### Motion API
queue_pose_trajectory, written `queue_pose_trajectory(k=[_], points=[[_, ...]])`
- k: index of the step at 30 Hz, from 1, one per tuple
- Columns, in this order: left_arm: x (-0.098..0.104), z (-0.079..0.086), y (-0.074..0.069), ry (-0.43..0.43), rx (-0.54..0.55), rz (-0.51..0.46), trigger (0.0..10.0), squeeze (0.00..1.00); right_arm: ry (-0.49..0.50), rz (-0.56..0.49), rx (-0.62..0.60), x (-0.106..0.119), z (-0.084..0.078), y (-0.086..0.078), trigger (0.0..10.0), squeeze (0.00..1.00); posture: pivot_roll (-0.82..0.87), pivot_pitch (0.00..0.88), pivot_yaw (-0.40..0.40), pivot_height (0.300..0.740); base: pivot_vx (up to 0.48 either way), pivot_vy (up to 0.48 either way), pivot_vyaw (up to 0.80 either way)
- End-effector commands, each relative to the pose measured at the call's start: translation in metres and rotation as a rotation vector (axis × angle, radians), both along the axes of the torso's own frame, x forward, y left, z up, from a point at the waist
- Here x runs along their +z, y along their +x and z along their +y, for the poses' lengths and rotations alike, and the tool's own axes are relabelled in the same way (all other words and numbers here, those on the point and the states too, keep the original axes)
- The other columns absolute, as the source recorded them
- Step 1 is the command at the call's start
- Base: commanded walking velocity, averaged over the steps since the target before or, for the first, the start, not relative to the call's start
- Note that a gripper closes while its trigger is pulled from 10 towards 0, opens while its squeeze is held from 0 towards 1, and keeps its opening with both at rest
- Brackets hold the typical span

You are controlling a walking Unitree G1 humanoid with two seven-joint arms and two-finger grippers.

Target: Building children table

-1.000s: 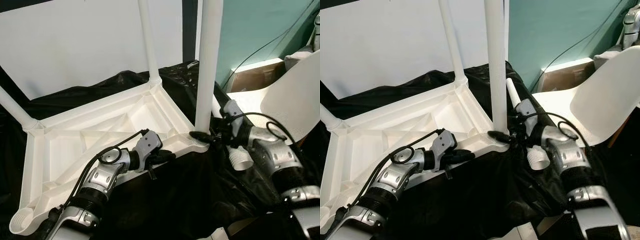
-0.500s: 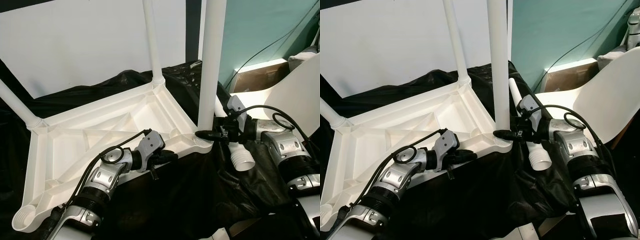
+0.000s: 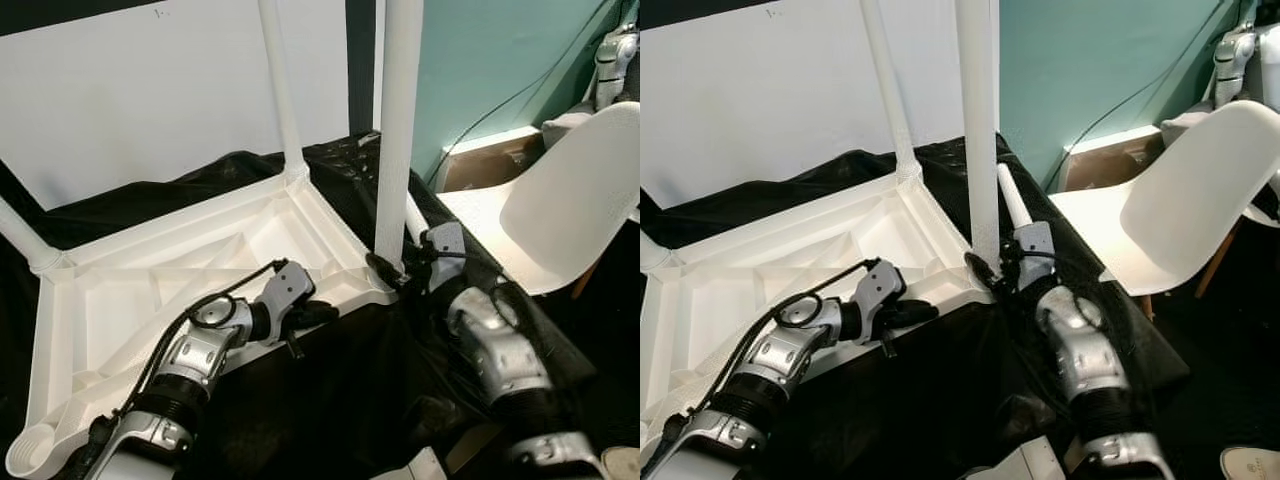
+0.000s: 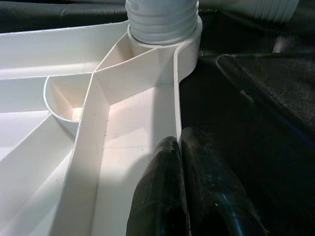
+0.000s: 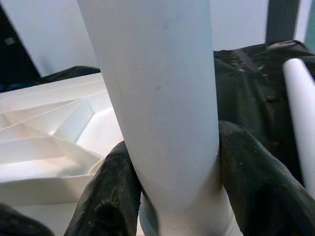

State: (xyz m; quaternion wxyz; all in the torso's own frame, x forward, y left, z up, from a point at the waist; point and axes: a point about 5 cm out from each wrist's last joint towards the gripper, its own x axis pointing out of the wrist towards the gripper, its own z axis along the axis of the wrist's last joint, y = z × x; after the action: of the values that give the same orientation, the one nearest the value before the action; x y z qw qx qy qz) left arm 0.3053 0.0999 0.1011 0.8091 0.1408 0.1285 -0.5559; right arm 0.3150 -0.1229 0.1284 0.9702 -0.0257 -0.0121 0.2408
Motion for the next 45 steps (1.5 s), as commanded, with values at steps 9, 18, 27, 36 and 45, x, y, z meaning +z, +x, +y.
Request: queue_pose_trajectory(k=[9, 18, 27, 36, 45], points=[[-0.021, -0.016, -0.016, 0.029, -0.100, 0.101, 10.0, 0.00, 0.084, 0.033, -0.109, -0.003, 0.023, 0.001, 7.4, 0.00, -0.08, 0.000, 0.101, 0.740, 0.000, 0.000, 0.00], [-0.018, -0.020, -0.018, -0.006, -0.104, 0.102, 10.0, 0.00, 0.063, 0.047, -0.030, -0.005, 0.033, -0.006, 10.0, 0.00, -0.10, 0.000, 0.101, 0.740, 0.000, 0.000, 0.00], [0.008, -0.041, -0.002, -0.098, -0.018, -0.020, 10.0, 0.00, 0.024, 0.142, 0.121, -0.016, 0.042, -0.015, 10.0, 0.00, -0.10, 0.000, 0.096, 0.740, 0.000, 0.000, 0.00], [-0.006, -0.037, 0.000, 0.069, 0.012, -0.016, 2.4, 0.00, 0.025, 0.148, 0.191, -0.011, 0.044, -0.016, 10.0, 0.00, -0.10, 0.000, 0.096, 0.740, 0.000, 0.000, 0.00], [-0.014, -0.030, -0.016, 0.096, -0.106, 0.070, 0.0, 0.00, -0.010, 0.134, 0.203, -0.004, 0.032, -0.011, 10.0, 0.00, -0.10, 0.000, 0.094, 0.740, 0.000, 0.000, 0.00]])
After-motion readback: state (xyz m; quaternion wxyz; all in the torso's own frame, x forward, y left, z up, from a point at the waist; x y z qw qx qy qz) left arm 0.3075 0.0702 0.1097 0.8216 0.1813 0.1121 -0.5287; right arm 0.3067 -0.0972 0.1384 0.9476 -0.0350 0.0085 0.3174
